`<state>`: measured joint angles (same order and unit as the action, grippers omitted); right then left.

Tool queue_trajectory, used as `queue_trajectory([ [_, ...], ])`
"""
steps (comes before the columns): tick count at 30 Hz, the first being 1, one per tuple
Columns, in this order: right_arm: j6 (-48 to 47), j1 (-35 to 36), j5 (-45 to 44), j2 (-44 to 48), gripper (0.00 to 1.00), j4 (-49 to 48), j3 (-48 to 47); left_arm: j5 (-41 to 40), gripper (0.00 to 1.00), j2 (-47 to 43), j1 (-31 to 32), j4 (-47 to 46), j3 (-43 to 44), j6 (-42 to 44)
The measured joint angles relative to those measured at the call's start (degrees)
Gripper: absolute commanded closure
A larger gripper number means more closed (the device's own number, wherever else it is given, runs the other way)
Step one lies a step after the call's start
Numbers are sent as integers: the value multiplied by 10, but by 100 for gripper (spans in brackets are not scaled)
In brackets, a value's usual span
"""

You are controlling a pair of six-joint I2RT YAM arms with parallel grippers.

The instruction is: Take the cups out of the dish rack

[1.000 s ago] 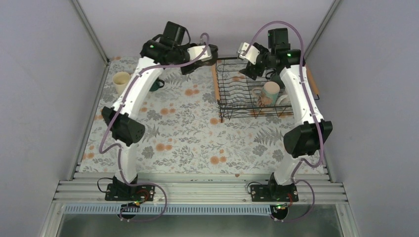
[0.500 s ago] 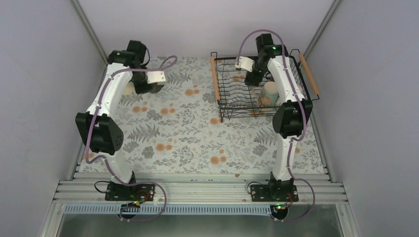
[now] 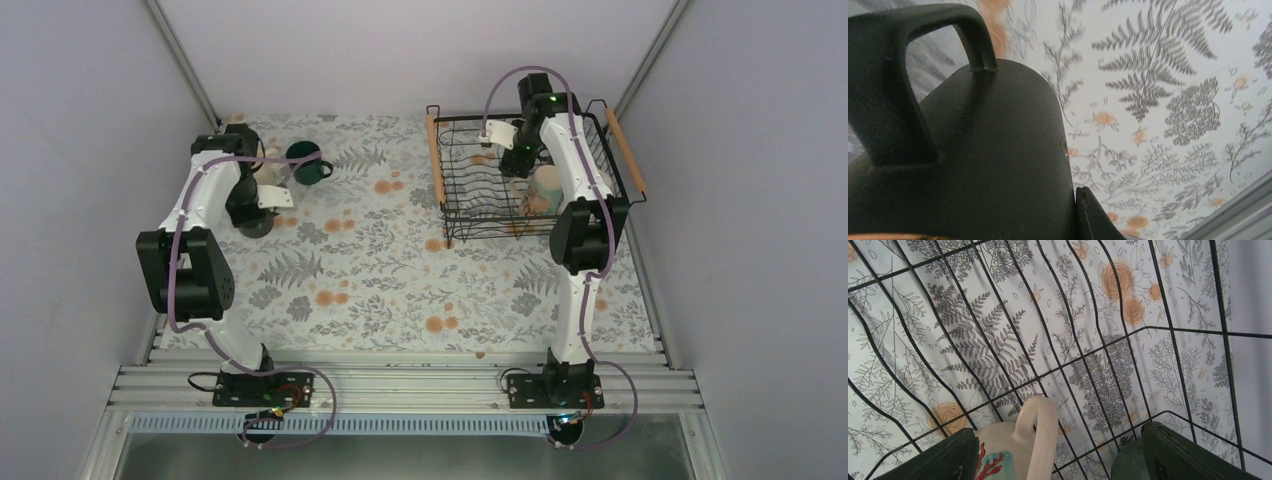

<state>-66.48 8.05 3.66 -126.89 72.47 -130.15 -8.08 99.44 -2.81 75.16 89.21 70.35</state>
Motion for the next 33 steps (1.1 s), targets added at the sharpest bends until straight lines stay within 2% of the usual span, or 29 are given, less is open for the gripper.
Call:
queue_trajectory([
  [5,-1,-4,-2,0,16,1,0,-23,97,0,-41,-21,-50,11],
  [11,-2,-7,-2,0,16,1,0,-24,98,2,-74,-42,-72,24],
  [26,-15,-8,-6,0,16,3,8,-2,97,26,-99,-91,-100,25],
  [33,-35,-8,-40,-5,17,5,24,-1,78,28,-99,-108,-106,24],
])
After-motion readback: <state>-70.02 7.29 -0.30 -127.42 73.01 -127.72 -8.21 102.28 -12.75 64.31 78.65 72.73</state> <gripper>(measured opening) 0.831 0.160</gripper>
